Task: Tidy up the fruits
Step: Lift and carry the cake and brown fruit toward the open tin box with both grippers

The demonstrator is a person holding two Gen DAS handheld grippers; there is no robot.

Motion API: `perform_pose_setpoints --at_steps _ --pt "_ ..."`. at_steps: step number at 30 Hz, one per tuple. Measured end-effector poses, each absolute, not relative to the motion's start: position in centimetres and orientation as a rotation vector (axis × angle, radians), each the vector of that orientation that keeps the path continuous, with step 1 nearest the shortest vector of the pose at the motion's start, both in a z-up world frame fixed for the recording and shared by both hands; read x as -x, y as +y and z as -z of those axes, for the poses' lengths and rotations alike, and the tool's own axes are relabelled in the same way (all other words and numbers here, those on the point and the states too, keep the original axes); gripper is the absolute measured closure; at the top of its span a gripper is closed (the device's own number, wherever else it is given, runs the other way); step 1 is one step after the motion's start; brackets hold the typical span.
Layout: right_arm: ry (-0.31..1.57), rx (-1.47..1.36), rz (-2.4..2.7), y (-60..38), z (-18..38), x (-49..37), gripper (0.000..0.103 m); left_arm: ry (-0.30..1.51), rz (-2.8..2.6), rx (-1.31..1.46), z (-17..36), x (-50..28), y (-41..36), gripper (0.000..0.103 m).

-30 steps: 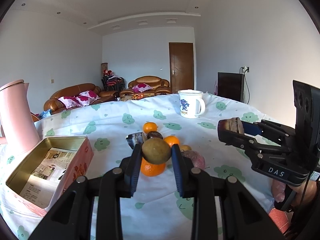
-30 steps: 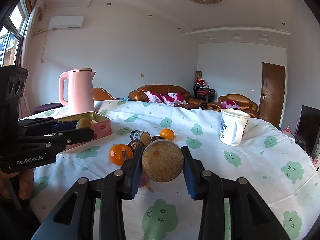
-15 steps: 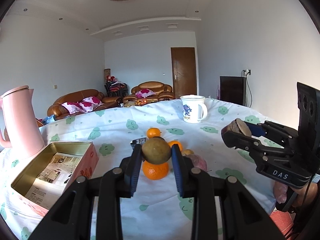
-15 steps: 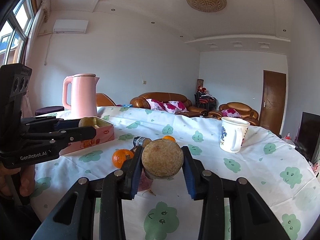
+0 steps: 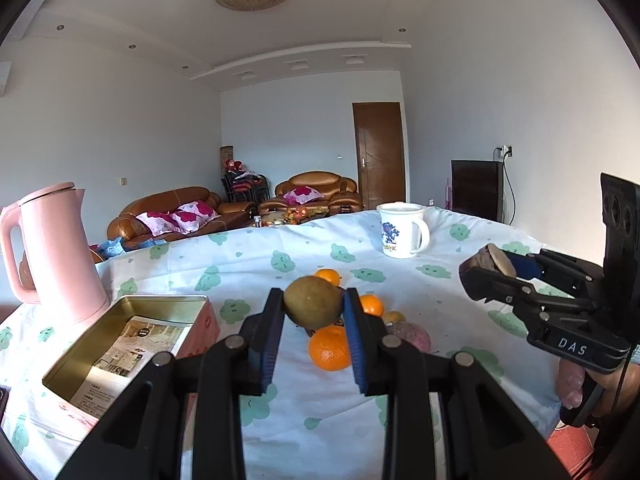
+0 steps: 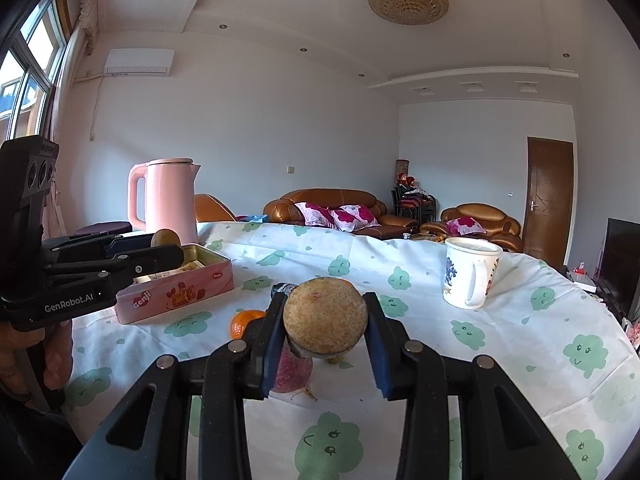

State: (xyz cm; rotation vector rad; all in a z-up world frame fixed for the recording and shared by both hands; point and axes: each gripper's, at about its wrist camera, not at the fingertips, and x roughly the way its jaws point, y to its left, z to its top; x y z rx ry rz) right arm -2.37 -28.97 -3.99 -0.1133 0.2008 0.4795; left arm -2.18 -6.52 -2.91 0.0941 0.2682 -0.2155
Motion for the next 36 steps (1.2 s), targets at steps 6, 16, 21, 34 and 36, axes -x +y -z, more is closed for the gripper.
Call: perform_pose_setpoints --at_steps 6,16,21,34,36 --pt "0.197 0.151 -0.504 -27.5 3.0 2.6 0.064 0.266 0.186 -0.089 2.5 2.1 -5.6 0.072" --pt "0.220 0.166 -0.551 -24.9 0.5 1.7 0.064 0.300 0.136 -0.073 2.1 1.3 -3.6 0.072" --pt "0.231 0.203 -0.581 -22.7 -0.6 1.1 0.064 0.313 0.110 -0.057 1.9 0.9 -2.0 0.072" --pt "0.270 0.297 -0.652 -17.0 -2.1 -0.9 0.064 0.366 0.023 -0.033 2.0 -0.6 2.0 0.072" --pt "0.272 0.305 -0.657 -16.2 -2.4 -1.3 0.064 0.373 0.014 -0.030 2.1 -0.8 2.5 0.072"
